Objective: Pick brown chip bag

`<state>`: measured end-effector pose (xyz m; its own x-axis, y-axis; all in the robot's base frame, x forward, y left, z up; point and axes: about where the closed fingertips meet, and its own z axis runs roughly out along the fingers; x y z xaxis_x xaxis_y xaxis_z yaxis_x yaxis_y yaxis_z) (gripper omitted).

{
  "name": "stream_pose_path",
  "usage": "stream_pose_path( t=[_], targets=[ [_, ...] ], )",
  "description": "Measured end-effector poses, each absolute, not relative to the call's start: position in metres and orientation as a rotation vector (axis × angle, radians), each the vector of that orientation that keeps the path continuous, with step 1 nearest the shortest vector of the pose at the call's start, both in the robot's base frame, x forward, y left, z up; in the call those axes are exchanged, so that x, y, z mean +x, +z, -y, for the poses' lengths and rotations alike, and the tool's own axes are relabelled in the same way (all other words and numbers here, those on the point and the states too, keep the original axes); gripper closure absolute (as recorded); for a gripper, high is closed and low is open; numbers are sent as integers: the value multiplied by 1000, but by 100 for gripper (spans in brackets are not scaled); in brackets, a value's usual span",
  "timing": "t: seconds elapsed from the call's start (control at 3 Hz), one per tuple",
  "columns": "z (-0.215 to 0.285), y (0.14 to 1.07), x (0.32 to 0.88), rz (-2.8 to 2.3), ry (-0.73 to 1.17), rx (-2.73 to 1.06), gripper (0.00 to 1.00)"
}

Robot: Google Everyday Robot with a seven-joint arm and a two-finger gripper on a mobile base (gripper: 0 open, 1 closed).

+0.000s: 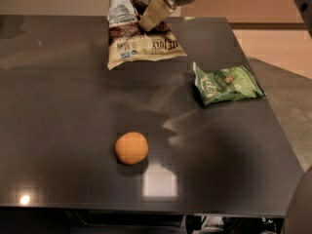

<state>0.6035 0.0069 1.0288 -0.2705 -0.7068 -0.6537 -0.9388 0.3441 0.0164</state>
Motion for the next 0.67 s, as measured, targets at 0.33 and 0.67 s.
stream_pose_path(
  t=[0.33,0.67],
  targets=[
    [-12,1061,597,-1965,545,-1470,100],
    [-12,1061,597,-1965,545,-1470,100]
  ],
)
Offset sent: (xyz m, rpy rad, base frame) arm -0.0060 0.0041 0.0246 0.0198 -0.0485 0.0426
